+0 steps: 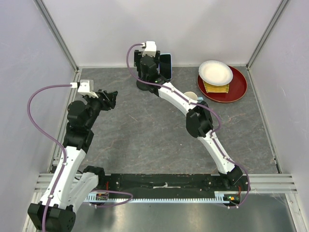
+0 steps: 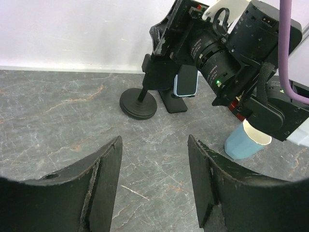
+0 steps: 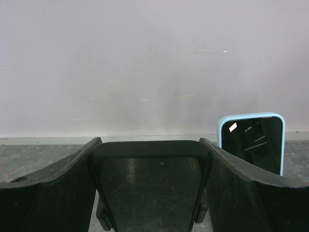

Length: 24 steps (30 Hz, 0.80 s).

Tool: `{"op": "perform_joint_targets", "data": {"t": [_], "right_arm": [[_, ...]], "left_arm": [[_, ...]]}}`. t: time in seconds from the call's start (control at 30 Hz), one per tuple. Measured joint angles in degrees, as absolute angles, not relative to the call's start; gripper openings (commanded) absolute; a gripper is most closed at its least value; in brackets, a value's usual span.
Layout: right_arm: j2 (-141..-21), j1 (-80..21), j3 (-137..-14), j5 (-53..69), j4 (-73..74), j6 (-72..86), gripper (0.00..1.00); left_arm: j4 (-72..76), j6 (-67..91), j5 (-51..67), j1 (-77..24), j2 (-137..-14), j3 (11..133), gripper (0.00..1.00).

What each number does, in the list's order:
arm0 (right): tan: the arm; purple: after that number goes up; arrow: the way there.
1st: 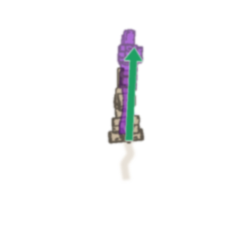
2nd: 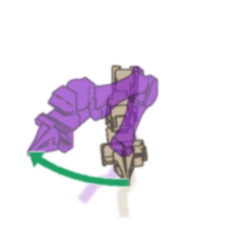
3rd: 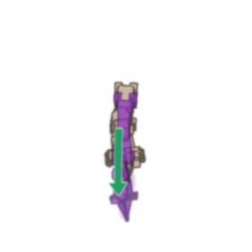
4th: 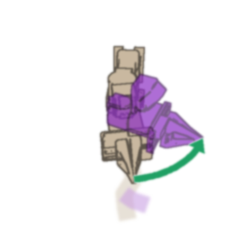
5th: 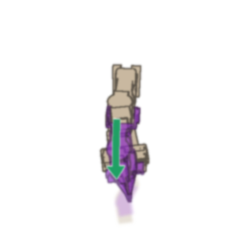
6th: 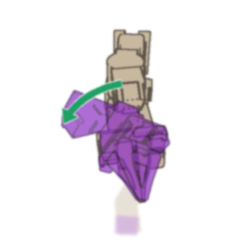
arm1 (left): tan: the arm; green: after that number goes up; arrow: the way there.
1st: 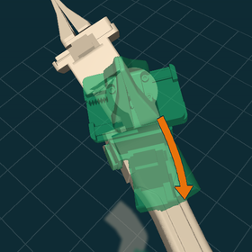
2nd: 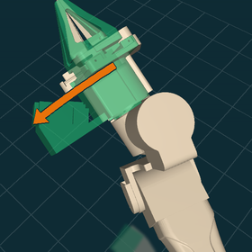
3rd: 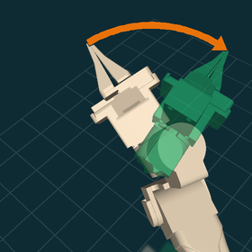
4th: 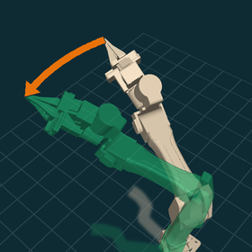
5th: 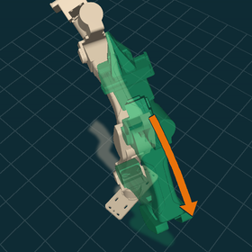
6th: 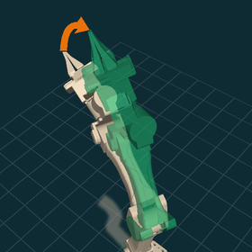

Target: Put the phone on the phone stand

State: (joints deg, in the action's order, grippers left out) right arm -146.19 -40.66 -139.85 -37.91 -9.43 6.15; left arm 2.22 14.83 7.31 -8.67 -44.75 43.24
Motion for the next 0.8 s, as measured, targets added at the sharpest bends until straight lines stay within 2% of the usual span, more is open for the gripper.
{"op": "perform_joint_targets", "data": {"t": [0.07,0.3,0.47,0.57,0.6,0.67,0.7,0.8], "right_arm": [[-146.32,-40.71,-139.87,-37.71,-9.78,5.8,0.02],[-147.61,-40.71,-141.34,-37.89,-10.63,5.41,0.23],[-148.16,-40.75,-141.93,-37.98,-11.18,4.69,0.3],[-148.27,-40.82,-142.15,-37.95,-11.16,4.56,0.37],[-148.38,-40.82,-142.28,-37.95,-11.16,4.49,0.44],[-148.7,-40.88,-142.69,-37.91,-11.18,4.38,0.51],[-148.77,-40.97,-142.8,-37.89,-11.22,4.27,0.59],[-148.83,-41.1,-142.91,-37.78,-11.25,4.03,0.74]], "left_arm": [[2.22,15.2,7.81,-8.56,-45.01,43.24,0.63],[2.22,15.81,8.29,-8.36,-45.3,43.24,0.63],[2.24,16.14,9.19,-8.08,-45.39,43.24,0.63],[2.24,16.43,9.37,-7.94,-45.39,43.24,0.62],[2.24,16.49,9.41,-7.94,-45.41,43.24,0.62],[2.24,16.53,9.56,-7.94,-45.47,43.24,0.62],[2.26,16.58,9.63,-7.94,-45.56,43.24,0.62],[2.26,16.69,9.74,-7.86,-45.87,43.24,0.62]]}}
